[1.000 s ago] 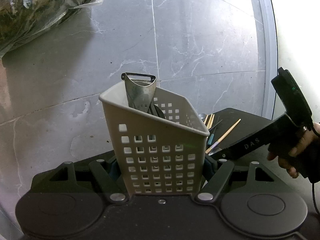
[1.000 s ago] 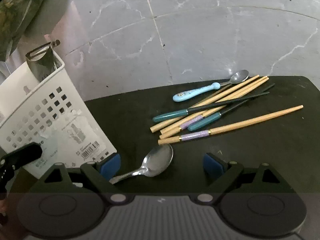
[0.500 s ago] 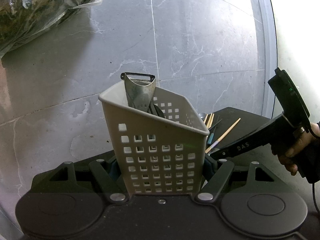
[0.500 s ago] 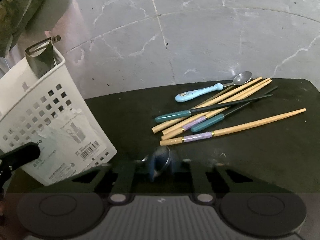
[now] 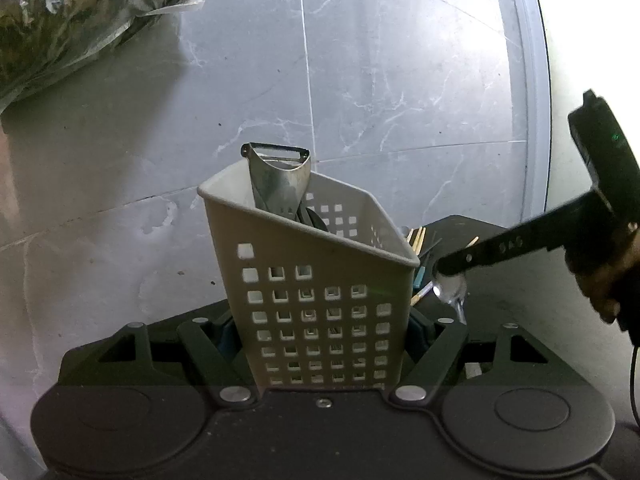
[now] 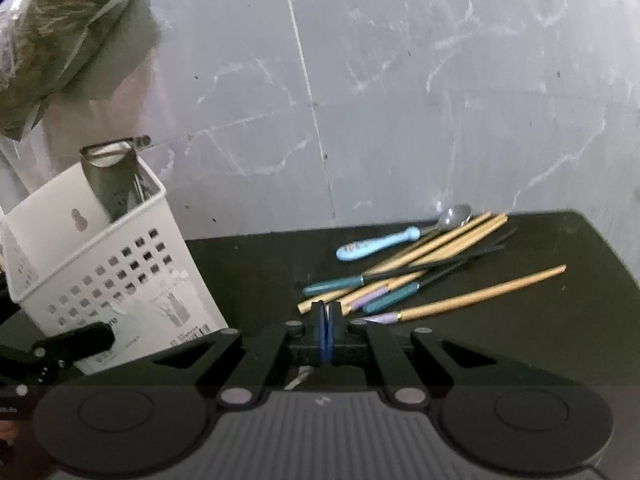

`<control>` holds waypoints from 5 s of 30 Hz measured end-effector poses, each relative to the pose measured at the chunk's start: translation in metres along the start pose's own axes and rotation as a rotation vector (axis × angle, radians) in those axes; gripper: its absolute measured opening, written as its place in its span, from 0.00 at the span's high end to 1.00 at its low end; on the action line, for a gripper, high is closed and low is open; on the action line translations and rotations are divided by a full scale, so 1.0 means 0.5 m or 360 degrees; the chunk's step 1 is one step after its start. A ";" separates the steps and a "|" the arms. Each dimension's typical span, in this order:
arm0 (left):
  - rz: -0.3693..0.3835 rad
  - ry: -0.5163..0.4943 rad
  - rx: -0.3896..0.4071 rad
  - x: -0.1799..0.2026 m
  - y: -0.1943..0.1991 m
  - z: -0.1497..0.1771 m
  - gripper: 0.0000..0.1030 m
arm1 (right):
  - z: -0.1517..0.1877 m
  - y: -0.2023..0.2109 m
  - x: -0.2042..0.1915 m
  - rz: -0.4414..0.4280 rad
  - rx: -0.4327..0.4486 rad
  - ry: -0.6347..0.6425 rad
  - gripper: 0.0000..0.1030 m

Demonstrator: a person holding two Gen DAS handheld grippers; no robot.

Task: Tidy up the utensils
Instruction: 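Lift the metal spoon, lower it into the caddy, open the right tool, then grasp the blue-handled spoon from the utensil pile with the right tool, then lower the blue-handled spoon into the caddy and open the right tool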

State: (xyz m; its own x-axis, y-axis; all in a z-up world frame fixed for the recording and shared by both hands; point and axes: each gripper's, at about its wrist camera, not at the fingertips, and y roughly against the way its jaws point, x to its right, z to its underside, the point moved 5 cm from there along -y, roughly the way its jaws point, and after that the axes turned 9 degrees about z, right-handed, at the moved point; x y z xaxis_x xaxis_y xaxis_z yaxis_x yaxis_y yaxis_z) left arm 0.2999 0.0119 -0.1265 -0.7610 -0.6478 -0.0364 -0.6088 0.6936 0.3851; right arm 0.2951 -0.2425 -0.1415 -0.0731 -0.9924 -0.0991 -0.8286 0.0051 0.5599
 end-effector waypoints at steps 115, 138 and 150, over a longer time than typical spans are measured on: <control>-0.0050 -0.0023 -0.0008 0.014 -0.018 -0.003 0.25 | -0.343 0.202 -0.012 -0.0154 0.0758 0.0146 0.99; -0.0041 -0.0015 0.0007 0.013 -0.014 0.003 0.25 | -0.165 0.170 -0.237 -0.0317 0.0467 0.0741 0.98; -0.0051 -0.0014 0.0001 0.015 -0.015 0.001 0.25 | -0.159 0.155 -0.230 -0.0352 0.0419 0.0754 0.98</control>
State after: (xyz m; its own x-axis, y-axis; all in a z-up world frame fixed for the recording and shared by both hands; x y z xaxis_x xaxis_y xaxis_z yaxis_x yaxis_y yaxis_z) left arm 0.2987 0.0020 -0.1303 -0.7432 -0.6667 -0.0566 -0.6329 0.6729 0.3830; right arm 0.2834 -0.1379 -0.0212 0.3233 -0.9198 0.2224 -0.9104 -0.2381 0.3383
